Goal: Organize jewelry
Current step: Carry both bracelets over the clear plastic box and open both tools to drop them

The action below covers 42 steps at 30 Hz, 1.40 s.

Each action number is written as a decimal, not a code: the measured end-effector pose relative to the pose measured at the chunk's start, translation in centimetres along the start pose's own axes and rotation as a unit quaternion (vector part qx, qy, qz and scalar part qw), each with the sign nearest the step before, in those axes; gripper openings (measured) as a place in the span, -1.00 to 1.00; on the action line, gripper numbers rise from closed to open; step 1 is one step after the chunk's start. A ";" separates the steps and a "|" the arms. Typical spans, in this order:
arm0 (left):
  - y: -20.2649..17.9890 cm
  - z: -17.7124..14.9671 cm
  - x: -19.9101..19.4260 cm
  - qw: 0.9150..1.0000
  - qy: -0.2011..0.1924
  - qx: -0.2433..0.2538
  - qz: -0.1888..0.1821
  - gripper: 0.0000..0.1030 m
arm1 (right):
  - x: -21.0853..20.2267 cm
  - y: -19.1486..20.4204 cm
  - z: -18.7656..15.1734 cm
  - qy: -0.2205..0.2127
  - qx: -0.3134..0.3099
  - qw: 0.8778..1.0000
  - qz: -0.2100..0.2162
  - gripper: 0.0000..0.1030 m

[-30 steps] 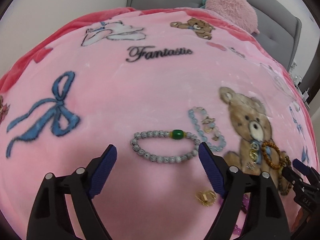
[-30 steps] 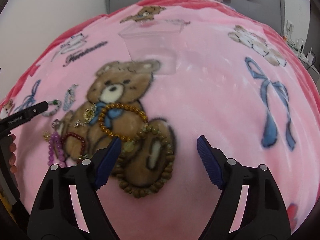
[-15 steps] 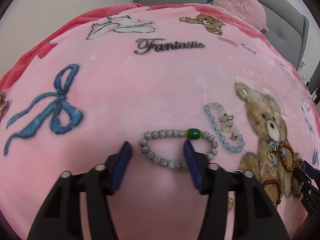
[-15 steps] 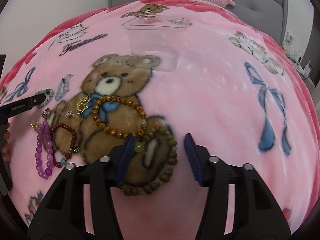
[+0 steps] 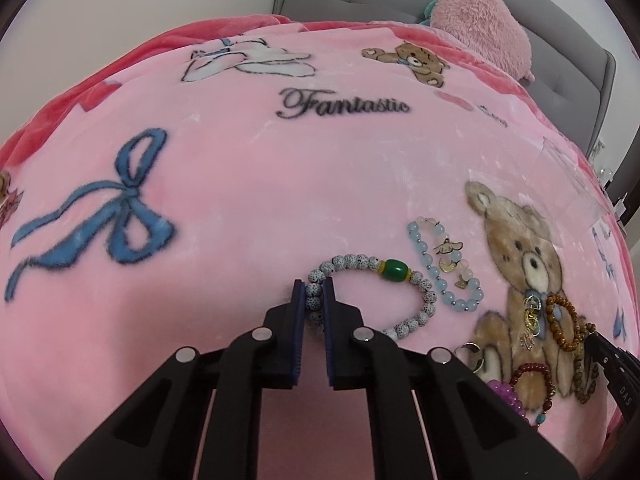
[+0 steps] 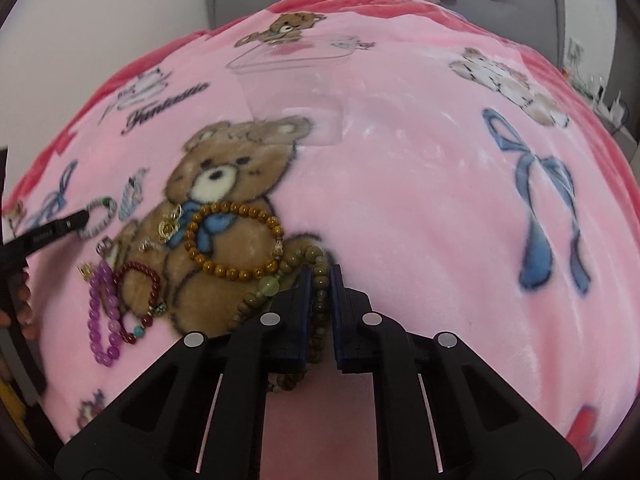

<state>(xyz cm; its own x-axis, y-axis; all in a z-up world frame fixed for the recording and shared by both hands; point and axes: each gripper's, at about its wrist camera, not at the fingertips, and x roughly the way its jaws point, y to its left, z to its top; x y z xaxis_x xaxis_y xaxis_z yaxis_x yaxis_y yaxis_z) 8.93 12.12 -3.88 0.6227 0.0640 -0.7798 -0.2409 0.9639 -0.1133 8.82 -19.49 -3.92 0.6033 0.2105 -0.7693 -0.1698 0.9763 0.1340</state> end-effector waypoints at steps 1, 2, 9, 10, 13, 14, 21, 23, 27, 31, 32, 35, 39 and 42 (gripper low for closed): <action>0.1 0.0 -0.1 1.000 -0.003 -0.003 -0.003 -0.84 | 0.0 -0.1 0.0 0.000 0.002 1.000 0.001 -0.83; 0.2 0.0 -0.2 1.000 -0.004 -0.005 -0.003 -0.84 | 0.0 -0.2 0.0 -0.001 0.005 1.000 0.003 -0.83; 0.4 0.1 -1.7 0.999 -0.028 -0.013 -0.018 -0.84 | -1.5 -0.2 0.2 -0.031 0.006 0.999 0.025 -0.83; 0.4 0.1 -2.2 0.999 -0.035 -0.012 -0.021 -0.84 | -1.9 -0.1 0.3 -0.040 0.004 0.999 0.027 -0.83; -0.1 0.2 -3.2 0.998 -0.048 -0.004 -0.032 -0.84 | -2.8 -0.1 0.3 -0.053 0.002 0.998 0.033 -0.83; -0.3 0.2 -3.4 0.998 -0.050 0.001 -0.034 -0.84 | -3.1 -0.2 0.4 -0.056 0.004 0.998 0.038 -0.83; -3.5 1.2 -6.9 0.991 -0.096 0.065 -0.068 -0.84 | -5.5 -0.5 1.0 -0.090 0.006 0.994 0.056 -0.83; -4.4 1.3 -7.6 0.988 -0.105 0.079 -0.077 -0.84 | -6.3 -0.4 1.4 -0.100 0.001 0.993 0.059 -0.83; -6.1 1.9 -9.1 0.982 -0.117 0.104 -0.102 -0.84 | -7.6 0.1 2.6 -0.114 -0.022 0.991 0.068 -0.83; -8.6 3.6 -10.1 0.974 -0.137 0.140 -0.118 -0.84 | -8.6 0.7 4.0 -0.137 -0.057 0.987 0.066 -0.83; -9.1 3.9 -10.3 0.972 -0.142 0.145 -0.120 -0.84 | -8.7 0.8 4.3 -0.140 -0.061 0.986 0.068 -0.83; -10.9 5.5 -10.6 0.966 -0.158 0.162 -0.126 -0.84 | -8.6 0.8 5.9 -0.148 -0.070 0.984 0.071 -0.83; -13.0 7.6 -10.0 0.962 -0.161 0.177 -0.135 -0.84 | -8.1 0.9 8.8 -0.159 -0.073 0.982 0.069 -0.83; -14.4 8.9 -8.7 0.960 -0.151 0.179 -0.155 -0.84 | -7.6 0.8 11.2 -0.172 -0.075 0.980 0.061 -0.83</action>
<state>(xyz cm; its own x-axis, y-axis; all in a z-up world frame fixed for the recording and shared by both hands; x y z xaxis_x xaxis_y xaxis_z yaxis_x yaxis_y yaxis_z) 13.59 -0.05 10.05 0.8237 -0.2198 -0.5227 0.2282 0.9724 -0.0494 12.84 -19.75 8.98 0.7940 0.3553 -0.4932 -0.3548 0.9297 0.0986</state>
